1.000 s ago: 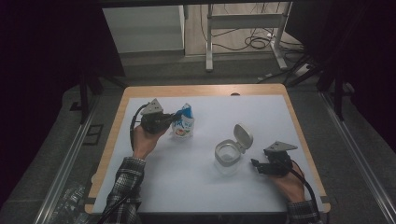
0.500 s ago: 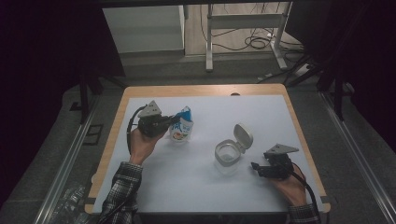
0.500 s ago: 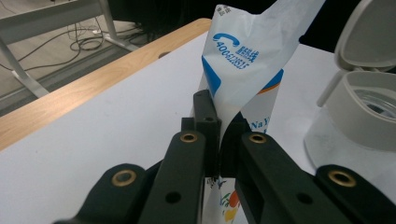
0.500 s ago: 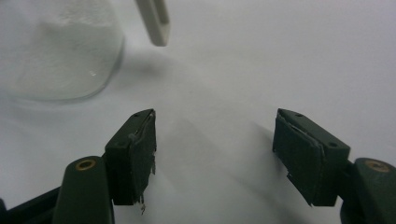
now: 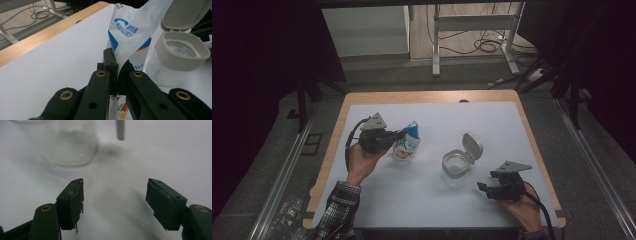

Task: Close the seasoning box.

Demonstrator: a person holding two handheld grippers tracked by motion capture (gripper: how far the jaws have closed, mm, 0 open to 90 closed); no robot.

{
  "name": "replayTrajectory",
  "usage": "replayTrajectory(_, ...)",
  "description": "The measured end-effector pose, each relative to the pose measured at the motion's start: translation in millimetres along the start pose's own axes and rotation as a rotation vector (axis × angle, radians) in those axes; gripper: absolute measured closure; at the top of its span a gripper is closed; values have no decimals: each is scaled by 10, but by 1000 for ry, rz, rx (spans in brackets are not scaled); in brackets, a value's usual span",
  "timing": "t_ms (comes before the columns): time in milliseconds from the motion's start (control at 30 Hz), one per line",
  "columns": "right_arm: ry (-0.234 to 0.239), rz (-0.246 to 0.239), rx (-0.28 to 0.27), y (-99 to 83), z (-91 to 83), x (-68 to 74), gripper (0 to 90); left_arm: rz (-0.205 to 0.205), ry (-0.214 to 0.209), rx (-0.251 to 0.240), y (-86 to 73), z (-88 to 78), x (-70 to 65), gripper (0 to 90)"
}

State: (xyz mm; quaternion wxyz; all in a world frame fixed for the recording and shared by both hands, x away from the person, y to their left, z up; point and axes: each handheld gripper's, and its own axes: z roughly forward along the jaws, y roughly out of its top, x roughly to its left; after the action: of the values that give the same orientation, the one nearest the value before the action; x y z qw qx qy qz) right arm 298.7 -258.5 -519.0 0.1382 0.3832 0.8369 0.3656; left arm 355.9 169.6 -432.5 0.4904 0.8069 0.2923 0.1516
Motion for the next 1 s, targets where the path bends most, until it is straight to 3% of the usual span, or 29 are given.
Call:
replayTrajectory(233,55,-40,-44,9,-51,183,325,3,-11,18,7,-39,-108,900)
replayTrajectory(500,114,-91,-54,30,-44,426,341,17,-25,33,39,-85,-246,900)
replayTrajectory(1000,187,-164,-52,132,137,812,402,28,-23,52,112,-168,-507,900)
